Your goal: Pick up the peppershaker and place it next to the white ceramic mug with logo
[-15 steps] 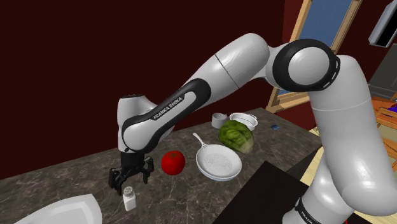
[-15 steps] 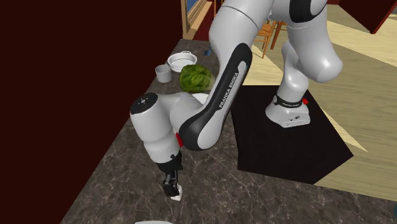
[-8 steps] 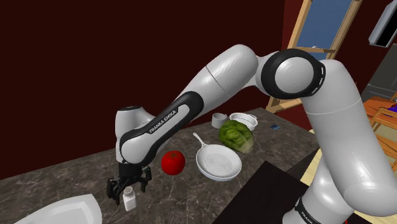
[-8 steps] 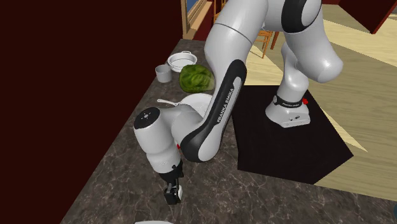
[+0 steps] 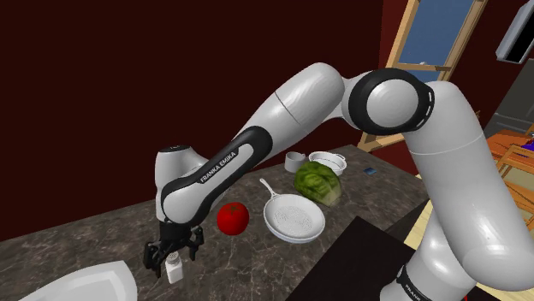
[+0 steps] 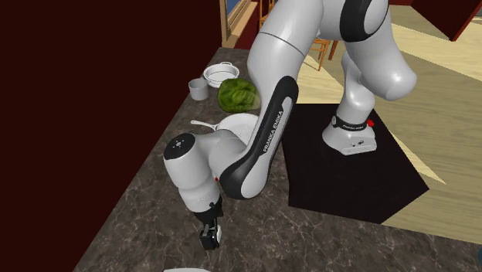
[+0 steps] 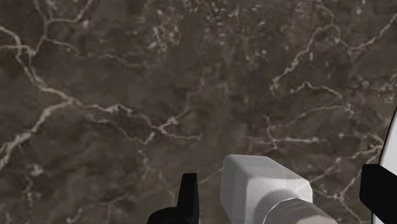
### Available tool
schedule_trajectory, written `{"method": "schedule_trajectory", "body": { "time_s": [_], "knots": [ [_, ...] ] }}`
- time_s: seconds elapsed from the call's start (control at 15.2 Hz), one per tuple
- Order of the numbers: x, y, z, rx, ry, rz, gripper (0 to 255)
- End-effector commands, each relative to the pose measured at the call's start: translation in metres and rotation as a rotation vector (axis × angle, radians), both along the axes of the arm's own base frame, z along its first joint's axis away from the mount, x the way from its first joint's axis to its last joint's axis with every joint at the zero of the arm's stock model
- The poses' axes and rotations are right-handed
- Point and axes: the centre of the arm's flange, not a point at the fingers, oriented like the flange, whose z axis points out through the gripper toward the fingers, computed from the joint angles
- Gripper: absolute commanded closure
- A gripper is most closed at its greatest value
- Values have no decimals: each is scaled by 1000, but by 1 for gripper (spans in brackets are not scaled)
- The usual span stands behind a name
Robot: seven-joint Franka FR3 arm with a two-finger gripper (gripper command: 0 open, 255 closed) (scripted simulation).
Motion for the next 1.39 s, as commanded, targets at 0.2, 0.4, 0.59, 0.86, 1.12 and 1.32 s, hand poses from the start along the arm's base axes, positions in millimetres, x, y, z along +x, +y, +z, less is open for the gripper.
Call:
{"method": "schedule_trajectory", "body": {
  "time_s": [0.2,0.4,0.59,0.86,1.12,1.32],
  "knots": [
    [0,0,0,0,0,0,255],
    [0,0,0,0,0,0,255],
    [0,0,0,0,0,0,255],
    [0,0,21,0,0,0,255],
    [0,0,42,0,0,0,255],
    [0,0,58,0,0,0,255]
  ]
}}
